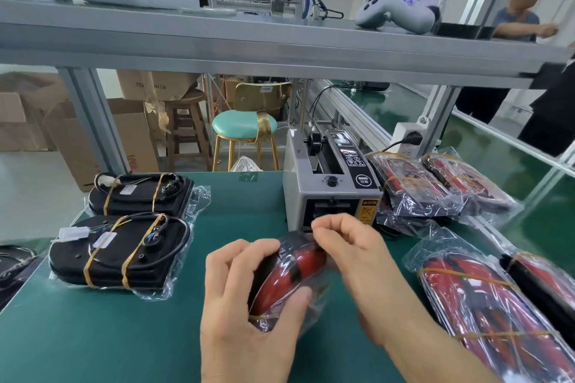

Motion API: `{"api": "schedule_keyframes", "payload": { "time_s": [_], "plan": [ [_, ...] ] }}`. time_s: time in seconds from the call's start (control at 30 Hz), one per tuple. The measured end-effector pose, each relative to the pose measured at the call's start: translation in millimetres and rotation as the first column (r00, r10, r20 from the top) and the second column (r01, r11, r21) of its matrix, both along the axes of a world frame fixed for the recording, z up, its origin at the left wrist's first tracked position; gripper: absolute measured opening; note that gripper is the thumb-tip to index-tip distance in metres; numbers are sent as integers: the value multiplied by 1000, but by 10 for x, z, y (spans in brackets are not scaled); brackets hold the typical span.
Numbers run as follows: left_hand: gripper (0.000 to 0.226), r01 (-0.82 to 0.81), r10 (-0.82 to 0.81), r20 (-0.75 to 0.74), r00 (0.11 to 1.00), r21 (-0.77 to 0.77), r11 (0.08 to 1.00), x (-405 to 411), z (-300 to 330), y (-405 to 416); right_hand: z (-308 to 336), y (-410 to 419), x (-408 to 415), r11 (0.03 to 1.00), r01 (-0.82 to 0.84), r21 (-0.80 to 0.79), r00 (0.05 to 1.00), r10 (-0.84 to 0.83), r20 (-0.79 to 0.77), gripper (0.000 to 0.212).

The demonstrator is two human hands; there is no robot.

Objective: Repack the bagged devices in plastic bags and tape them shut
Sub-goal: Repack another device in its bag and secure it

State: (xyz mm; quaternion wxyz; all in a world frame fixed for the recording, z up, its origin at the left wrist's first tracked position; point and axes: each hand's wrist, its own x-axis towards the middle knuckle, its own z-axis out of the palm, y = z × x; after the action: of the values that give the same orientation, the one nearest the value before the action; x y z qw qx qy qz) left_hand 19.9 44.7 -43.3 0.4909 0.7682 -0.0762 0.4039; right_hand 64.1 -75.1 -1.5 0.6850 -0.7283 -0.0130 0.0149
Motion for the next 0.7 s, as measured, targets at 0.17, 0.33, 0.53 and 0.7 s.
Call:
{"api": "schedule_keyframes", "payload": {
  "time_s": [0.17,0.33,0.53,0.7],
  "plan": [
    [57,47,-46,-8,999,105,993,46,32,41,-84,-68,64,991,-126,-50,991,127,27,28],
    [66,198,-250,-13,968,-569,798,29,-67,197,-260,-359,51,866,-499,-49,861,488,-141,73],
    [46,271,-442,-53,895,-722,636,28,-279,364,-237,-527,54,758,-260,-598,900,414,134,56],
    [46,292,-438,-201,876,-503,814,27,-181,385,-179,-500,39,548,-55,-835,849,466,250,58]
  ]
}}
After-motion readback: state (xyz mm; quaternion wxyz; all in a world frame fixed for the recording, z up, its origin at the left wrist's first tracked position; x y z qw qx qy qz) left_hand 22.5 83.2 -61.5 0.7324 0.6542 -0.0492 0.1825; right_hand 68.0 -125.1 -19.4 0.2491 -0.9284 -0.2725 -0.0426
